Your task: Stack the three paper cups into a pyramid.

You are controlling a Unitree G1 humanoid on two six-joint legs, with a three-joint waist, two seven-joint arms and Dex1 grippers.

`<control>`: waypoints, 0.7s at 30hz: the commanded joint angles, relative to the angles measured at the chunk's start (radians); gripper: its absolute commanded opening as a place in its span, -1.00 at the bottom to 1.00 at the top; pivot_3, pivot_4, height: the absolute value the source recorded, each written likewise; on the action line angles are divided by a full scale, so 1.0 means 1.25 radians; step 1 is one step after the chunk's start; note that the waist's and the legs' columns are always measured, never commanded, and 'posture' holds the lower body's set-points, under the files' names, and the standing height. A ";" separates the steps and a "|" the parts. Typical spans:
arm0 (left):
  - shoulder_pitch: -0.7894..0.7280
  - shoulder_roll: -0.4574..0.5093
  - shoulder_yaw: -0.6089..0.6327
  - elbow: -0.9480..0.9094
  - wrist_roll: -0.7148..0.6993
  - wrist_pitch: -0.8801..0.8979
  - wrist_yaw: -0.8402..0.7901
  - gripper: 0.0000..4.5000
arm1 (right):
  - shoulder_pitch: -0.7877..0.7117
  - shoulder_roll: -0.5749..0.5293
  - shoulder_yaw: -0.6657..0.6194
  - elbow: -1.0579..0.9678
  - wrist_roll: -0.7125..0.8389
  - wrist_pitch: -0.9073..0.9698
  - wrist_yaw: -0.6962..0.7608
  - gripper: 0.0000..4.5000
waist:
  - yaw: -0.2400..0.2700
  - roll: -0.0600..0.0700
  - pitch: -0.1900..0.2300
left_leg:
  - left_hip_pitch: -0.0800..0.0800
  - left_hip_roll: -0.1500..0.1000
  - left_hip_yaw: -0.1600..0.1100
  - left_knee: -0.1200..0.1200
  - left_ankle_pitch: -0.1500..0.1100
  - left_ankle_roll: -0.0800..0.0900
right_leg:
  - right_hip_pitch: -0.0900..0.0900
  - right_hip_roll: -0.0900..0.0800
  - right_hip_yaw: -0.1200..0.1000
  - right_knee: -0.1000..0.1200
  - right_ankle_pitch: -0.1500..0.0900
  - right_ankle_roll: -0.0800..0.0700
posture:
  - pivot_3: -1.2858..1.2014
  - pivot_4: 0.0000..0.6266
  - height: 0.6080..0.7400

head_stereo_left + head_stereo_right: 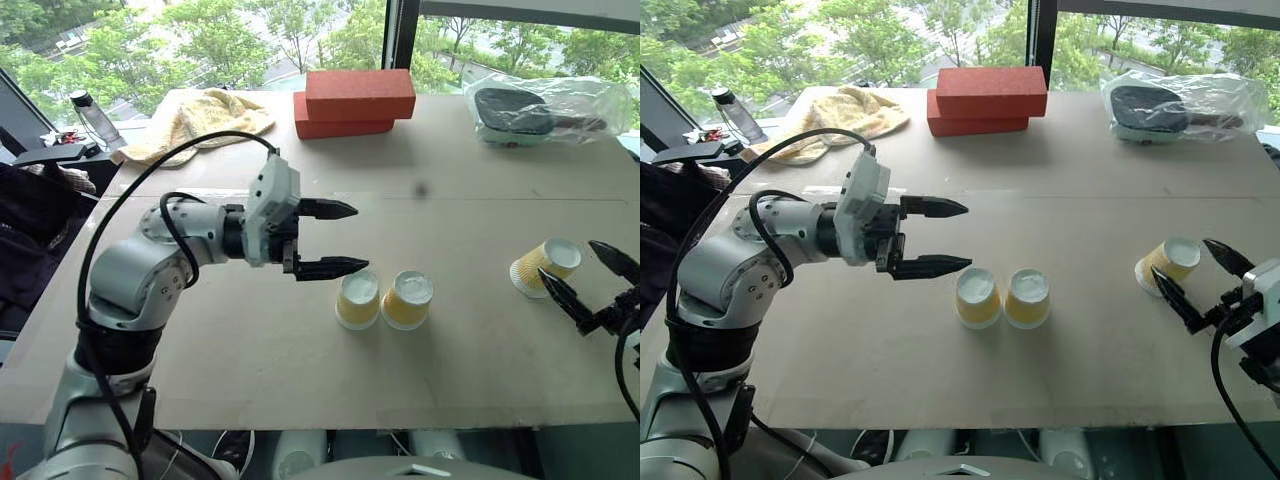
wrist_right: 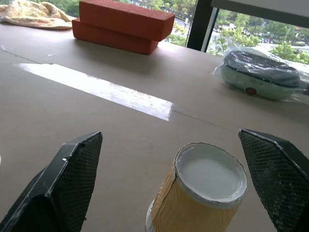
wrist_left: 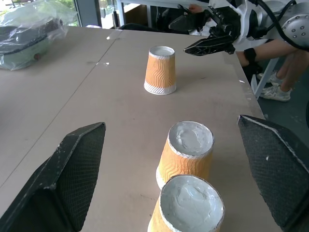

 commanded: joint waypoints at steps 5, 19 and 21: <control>0.015 0.006 0.013 -0.035 -0.011 -0.003 -0.002 1.00 | -0.110 0.034 0.025 0.118 -0.073 -0.015 -0.106 0.99 | -0.002 0.000 0.000 | 0.000 0.000 0.001 0.000 0.000 0.000 | 0.000 -0.001 0.000 0.000 0.000 0.000 | 0.03 -0.52 0.85; 0.069 0.017 0.039 -0.078 -0.023 -0.005 0.014 1.00 | -0.170 0.022 0.028 0.214 -0.114 -0.107 -0.117 0.99 | -0.001 0.000 0.000 | 0.000 0.000 0.001 0.000 0.000 0.000 | 0.000 -0.001 0.002 0.000 0.000 0.000 | 0.03 -0.52 0.85; 0.071 0.014 0.036 -0.077 -0.022 -0.008 0.016 1.00 | -0.170 0.026 0.024 0.211 -0.118 -0.117 -0.125 0.99 | -0.001 0.000 0.000 | 0.000 0.000 0.001 0.000 0.000 0.000 | 0.000 -0.001 0.002 0.000 0.000 0.000 | 0.03 -0.52 0.85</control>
